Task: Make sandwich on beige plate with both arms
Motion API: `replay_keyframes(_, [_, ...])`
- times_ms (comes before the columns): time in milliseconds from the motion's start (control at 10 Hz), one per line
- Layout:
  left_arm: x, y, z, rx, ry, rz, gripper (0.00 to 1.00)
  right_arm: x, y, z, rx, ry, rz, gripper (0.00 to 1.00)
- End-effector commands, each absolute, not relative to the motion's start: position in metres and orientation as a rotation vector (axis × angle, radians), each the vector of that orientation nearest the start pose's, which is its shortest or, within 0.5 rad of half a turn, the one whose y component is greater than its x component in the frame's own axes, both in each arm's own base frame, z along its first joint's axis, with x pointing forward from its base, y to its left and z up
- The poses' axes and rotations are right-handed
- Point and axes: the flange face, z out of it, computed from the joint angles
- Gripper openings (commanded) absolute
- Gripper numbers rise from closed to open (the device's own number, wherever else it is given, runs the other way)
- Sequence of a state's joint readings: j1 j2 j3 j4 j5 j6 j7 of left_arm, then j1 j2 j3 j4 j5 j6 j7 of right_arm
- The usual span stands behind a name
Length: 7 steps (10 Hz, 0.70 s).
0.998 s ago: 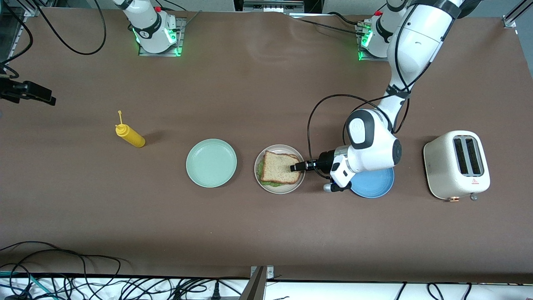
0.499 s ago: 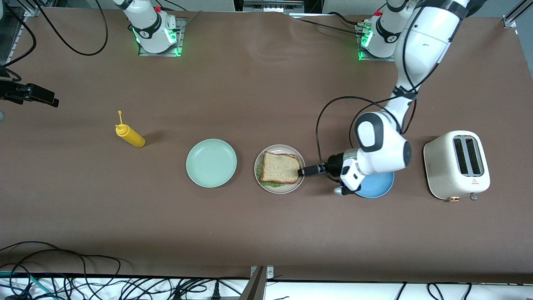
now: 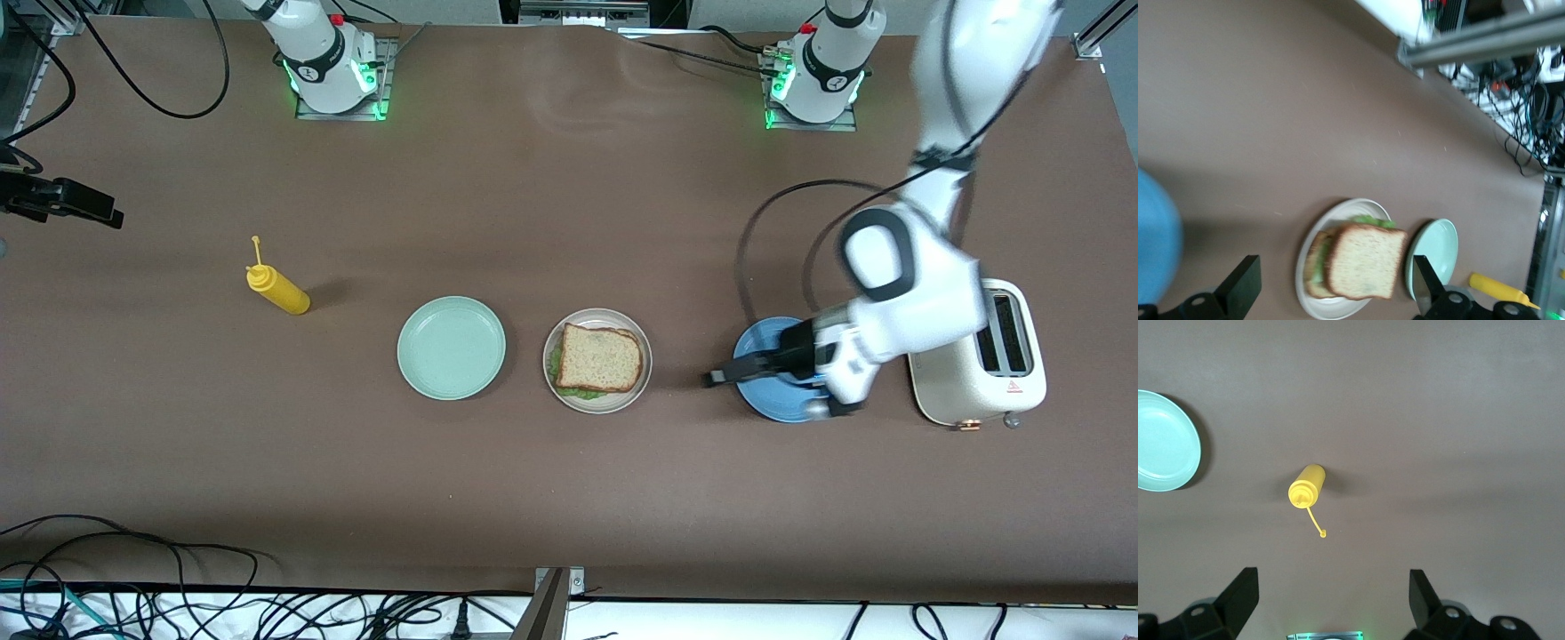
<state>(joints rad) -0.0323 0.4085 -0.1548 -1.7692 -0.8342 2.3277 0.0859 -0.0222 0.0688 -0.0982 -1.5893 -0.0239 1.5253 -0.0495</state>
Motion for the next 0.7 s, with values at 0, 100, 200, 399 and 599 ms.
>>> replay_keyframes(0, [0.599,-0.095,0.412,2.468,0.330,0.175,1.00,0.560,-0.069,0.579,-3.138,0.130,0.211,1.00])
replay_keyframes(100, [0.588,-0.078,0.434,2.536,0.268,0.183,1.00,0.561,-0.068,0.580,-3.138,0.123,0.203,1.00])
replay_keyframes(200, [0.579,-0.064,0.457,2.674,0.148,0.205,1.00,0.561,-0.068,0.580,-3.142,0.121,0.207,1.00])
replay_keyframes(399, [0.551,-0.049,0.512,2.864,-0.019,0.214,1.00,0.561,-0.068,0.579,-3.137,0.123,0.211,1.00])
replay_keyframes(599, [0.519,-0.037,0.571,3.123,-0.202,0.113,1.00,0.560,-0.068,0.580,-3.136,0.130,0.215,1.00])
